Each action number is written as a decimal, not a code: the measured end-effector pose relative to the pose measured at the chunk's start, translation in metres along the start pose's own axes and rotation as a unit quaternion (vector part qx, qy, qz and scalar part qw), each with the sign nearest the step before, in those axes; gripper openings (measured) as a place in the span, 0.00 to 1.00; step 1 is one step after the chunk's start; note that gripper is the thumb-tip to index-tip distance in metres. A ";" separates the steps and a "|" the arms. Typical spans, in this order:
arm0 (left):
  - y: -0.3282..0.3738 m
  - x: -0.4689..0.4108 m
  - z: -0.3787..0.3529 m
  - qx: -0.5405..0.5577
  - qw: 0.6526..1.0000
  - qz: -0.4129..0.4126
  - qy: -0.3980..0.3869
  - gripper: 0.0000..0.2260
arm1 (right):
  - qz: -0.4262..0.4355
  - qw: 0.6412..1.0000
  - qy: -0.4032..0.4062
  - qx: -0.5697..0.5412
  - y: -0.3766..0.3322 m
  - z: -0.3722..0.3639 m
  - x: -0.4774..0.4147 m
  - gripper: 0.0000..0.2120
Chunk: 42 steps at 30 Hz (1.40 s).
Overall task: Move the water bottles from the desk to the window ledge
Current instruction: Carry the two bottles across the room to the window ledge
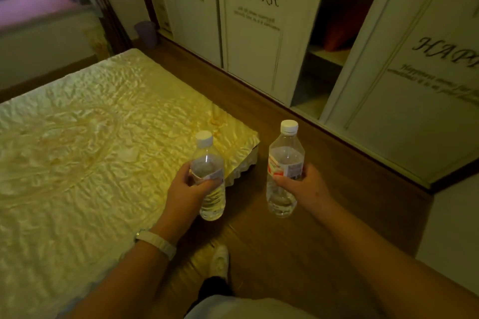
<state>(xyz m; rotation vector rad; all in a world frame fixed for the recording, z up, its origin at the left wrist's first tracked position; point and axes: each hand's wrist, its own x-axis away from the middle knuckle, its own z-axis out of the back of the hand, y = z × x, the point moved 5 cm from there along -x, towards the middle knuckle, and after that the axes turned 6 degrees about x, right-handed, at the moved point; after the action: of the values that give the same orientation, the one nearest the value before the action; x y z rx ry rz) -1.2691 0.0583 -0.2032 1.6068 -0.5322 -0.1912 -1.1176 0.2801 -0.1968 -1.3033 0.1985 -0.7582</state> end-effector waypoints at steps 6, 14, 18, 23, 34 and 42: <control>0.026 -0.123 -0.007 -0.024 0.997 0.012 -0.072 0.20 | -0.020 0.998 0.059 0.024 -0.049 -0.008 -0.091 0.28; 0.070 -0.250 -0.057 -0.035 0.991 -0.010 -0.131 0.18 | -0.018 0.988 0.156 0.007 -0.097 0.025 -0.177 0.31; 0.072 -0.296 -0.099 -0.044 0.986 -0.010 -0.159 0.20 | -0.026 0.983 0.183 -0.004 -0.097 0.058 -0.215 0.31; 0.060 -0.346 -0.162 -0.055 0.983 -0.008 -0.178 0.22 | -0.054 0.978 0.203 -0.014 -0.072 0.114 -0.275 0.33; 0.068 -0.461 -0.326 -0.056 0.993 -0.006 -0.103 0.23 | -0.022 0.994 0.109 -0.012 -0.084 0.251 -0.447 0.32; 0.084 -0.529 -0.392 -0.060 0.995 -0.005 -0.086 0.25 | -0.017 0.995 0.097 0.021 -0.099 0.302 -0.534 0.34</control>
<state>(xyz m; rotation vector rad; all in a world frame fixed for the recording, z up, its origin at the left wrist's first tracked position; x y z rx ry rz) -1.5820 0.6426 -0.1756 1.4840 -0.6338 -0.3638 -1.3939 0.8365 -0.1663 -1.1948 0.3149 -0.9134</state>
